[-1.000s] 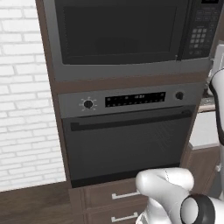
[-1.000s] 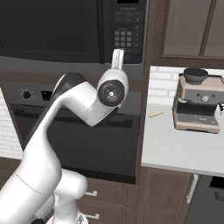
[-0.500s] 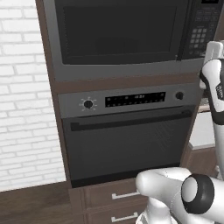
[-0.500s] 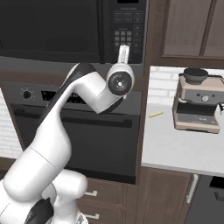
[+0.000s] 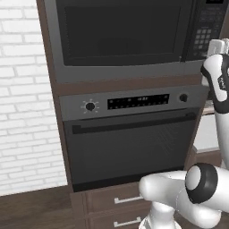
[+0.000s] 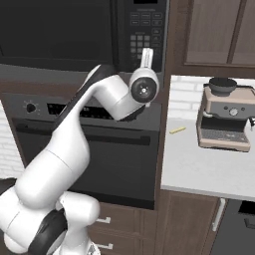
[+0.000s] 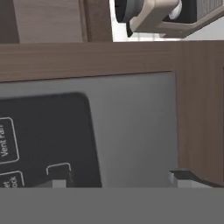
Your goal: Pick the eggplant from the sink and place it in the bowl. Then pick the bowl and place it in the microwave. Then close the microwave door and press the start button.
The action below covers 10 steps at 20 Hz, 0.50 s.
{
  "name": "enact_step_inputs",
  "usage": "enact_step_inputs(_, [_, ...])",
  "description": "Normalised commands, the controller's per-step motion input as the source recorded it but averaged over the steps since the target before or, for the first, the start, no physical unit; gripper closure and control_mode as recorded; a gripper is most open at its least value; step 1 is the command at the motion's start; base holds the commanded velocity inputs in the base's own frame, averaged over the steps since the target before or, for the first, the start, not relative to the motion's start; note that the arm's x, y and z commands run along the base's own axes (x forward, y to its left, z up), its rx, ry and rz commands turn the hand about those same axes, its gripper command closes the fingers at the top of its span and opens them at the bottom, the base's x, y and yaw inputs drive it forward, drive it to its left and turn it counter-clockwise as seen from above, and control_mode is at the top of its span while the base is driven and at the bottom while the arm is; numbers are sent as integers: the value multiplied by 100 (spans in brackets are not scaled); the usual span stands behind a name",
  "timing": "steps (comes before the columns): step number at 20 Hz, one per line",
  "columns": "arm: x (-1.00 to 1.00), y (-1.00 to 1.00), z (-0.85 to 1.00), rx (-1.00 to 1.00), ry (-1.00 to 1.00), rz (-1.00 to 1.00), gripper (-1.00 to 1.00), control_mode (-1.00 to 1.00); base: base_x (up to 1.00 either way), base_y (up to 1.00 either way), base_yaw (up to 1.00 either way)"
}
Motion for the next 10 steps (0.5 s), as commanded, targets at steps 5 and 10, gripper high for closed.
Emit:
enact_step_inputs(5, [39,-9,-12,0,0,0,-100,-100,0,0,0])
enact_step_inputs(10, [17,-6,-21,0,0,0,-100,-100,0,0,0])
